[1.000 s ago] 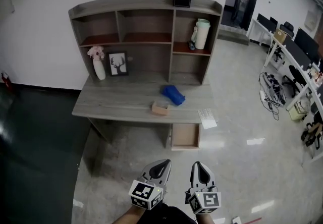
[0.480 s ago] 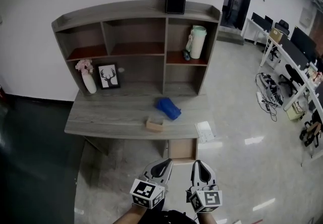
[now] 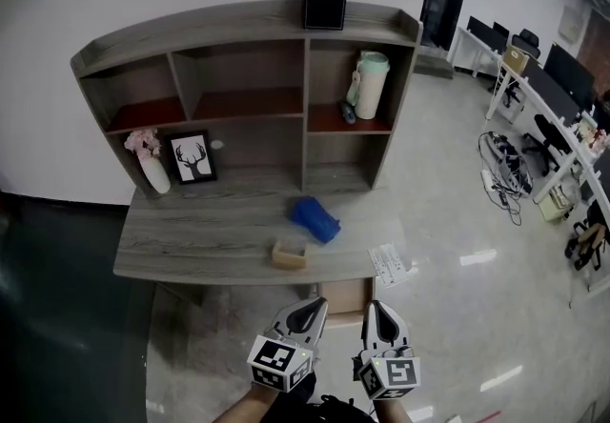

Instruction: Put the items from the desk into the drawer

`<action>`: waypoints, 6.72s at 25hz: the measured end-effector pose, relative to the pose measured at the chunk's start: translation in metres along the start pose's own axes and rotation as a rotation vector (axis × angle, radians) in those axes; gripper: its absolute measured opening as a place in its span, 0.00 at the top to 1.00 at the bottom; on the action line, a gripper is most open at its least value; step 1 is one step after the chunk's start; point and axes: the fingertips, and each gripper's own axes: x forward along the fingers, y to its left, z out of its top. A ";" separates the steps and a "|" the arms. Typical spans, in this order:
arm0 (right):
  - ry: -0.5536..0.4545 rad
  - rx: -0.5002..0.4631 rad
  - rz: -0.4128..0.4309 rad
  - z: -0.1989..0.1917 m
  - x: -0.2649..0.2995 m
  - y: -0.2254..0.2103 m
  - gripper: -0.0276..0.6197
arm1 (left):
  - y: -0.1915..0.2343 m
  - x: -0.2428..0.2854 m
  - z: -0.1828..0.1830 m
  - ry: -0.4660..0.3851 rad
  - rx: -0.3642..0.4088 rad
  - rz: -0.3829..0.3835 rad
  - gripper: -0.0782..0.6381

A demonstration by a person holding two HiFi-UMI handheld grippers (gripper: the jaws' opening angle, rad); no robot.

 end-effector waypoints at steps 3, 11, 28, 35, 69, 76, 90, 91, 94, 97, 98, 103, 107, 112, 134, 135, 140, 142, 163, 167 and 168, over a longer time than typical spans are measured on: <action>0.004 0.008 -0.018 0.000 0.015 -0.004 0.94 | 0.012 0.011 0.003 0.007 0.001 -0.009 0.88; 0.007 -0.023 -0.032 0.001 0.050 -0.010 0.94 | 0.035 0.044 0.005 0.036 0.011 -0.056 0.88; 0.021 0.004 -0.075 0.002 0.056 -0.049 0.94 | 0.018 0.092 -0.002 0.070 0.030 -0.158 0.88; 0.050 0.029 -0.091 0.004 0.057 -0.079 0.94 | -0.009 0.128 -0.016 0.123 0.020 -0.217 0.88; 0.055 0.164 -0.141 -0.070 0.068 -0.175 0.94 | -0.046 0.218 -0.087 0.191 0.080 -0.288 0.88; 0.063 0.220 -0.146 -0.090 0.069 -0.182 0.94 | -0.042 0.223 -0.106 0.208 0.077 -0.278 0.88; 0.066 0.682 -0.079 -0.147 0.064 -0.191 0.75 | -0.038 0.224 -0.137 0.241 0.065 -0.257 0.88; 0.061 0.731 -0.079 -0.152 0.064 -0.193 0.75 | -0.037 0.224 -0.139 0.245 0.067 -0.254 0.88; 0.040 0.889 -0.092 -0.167 0.064 -0.200 0.74 | -0.033 0.226 -0.148 0.255 0.075 -0.239 0.88; 0.027 0.998 -0.083 -0.181 0.065 -0.204 0.73 | -0.028 0.225 -0.156 0.263 0.070 -0.228 0.88; 0.033 1.014 -0.084 -0.186 0.064 -0.205 0.73 | -0.027 0.224 -0.158 0.265 0.067 -0.225 0.88; 0.035 1.075 -0.070 -0.200 0.073 -0.206 0.73 | -0.022 0.223 -0.169 0.277 0.062 -0.214 0.88; 0.014 1.138 -0.062 -0.206 0.084 -0.208 0.73 | -0.017 0.225 -0.174 0.274 0.049 -0.203 0.88; -0.006 1.189 -0.064 -0.208 0.096 -0.212 0.77 | -0.013 0.226 -0.178 0.281 0.041 -0.192 0.88; -0.086 1.244 -0.008 -0.187 0.085 -0.205 0.92 | -0.017 0.218 -0.166 0.260 0.047 -0.188 0.88; -0.088 1.244 -0.004 -0.185 0.082 -0.204 0.92 | -0.018 0.216 -0.166 0.258 0.048 -0.189 0.88; -0.080 1.229 -0.005 -0.174 0.061 -0.198 0.92 | -0.027 0.203 -0.160 0.252 0.047 -0.196 0.88; -0.078 1.219 -0.002 -0.169 0.054 -0.195 0.92 | -0.030 0.196 -0.158 0.253 0.048 -0.200 0.88; 0.039 1.239 0.048 -0.189 0.016 -0.153 0.92 | -0.025 0.153 -0.178 0.277 0.036 -0.126 0.88; 0.067 1.245 0.053 -0.199 0.010 -0.148 0.92 | -0.021 0.145 -0.187 0.286 0.022 -0.108 0.88; 0.079 1.241 0.054 -0.202 0.009 -0.145 0.92 | -0.020 0.144 -0.188 0.285 0.019 -0.102 0.88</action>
